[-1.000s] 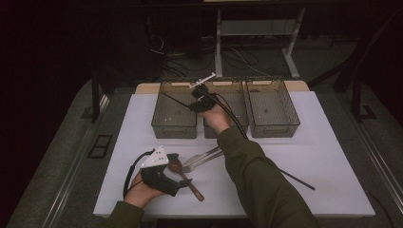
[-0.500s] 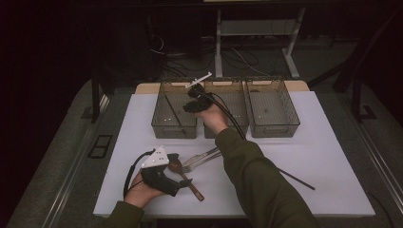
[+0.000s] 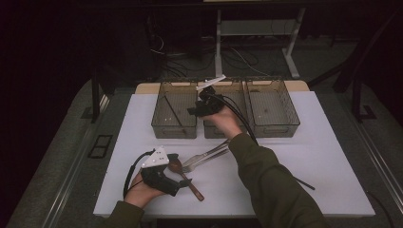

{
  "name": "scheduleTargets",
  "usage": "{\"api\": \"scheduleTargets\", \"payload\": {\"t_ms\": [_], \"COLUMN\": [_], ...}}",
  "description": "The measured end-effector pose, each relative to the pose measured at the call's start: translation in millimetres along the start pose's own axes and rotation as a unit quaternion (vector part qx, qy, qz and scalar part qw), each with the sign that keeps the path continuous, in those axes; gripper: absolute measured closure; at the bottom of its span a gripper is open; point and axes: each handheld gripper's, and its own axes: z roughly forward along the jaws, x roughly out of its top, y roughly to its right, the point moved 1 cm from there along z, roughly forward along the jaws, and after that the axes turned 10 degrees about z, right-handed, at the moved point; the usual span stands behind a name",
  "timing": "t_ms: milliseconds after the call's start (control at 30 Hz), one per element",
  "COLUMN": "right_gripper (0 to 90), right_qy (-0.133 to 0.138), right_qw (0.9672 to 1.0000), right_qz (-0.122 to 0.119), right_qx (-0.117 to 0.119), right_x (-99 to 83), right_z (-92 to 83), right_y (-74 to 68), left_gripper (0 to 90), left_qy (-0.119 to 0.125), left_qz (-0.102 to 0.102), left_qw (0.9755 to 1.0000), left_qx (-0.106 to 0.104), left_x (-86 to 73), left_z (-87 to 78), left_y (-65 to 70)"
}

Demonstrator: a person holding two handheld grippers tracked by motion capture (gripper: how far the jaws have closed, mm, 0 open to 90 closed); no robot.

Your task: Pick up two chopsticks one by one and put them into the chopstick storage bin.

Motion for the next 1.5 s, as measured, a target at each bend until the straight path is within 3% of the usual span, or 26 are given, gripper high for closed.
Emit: {"api": "scheduleTargets", "payload": {"t_ms": [300,733,967,1300,1500], "right_gripper": [47.6,41.2,35.0,46.1,49.2], "right_qy": [0.003,0.007,0.002,-0.032,-0.030], "right_qw": [0.9990,0.9960,0.9957,0.9961,0.9973], "right_qz": [-0.024,-0.066,-0.067,-0.063,-0.045], "right_qx": [0.037,0.060,0.064,0.053,0.050], "right_x": [-19.2,-56.9,-83.8,-131.7,-155.4], "right_z": [-34.5,-83.8,-110.8,-146.7,-166.1], "right_y": [6.4,11.7,20.2,35.6,48.1], "left_gripper": [0.0,0.0,0.0,0.0,0.0], "left_qy": [-0.005,-0.003,-0.004,-0.004,-0.006], "left_qz": [-0.003,-0.009,-0.009,-0.009,-0.008], "left_qw": [1.0000,0.9999,0.9999,0.9999,0.9999], "left_qx": [0.003,0.006,0.005,0.006,0.007], "left_x": [-1.7,-1.9,-1.9,-2.1,-1.9], "left_z": [1.6,0.9,1.1,1.6,1.2], "left_y": [-0.6,-0.3,-0.3,0.1,0.4]}}
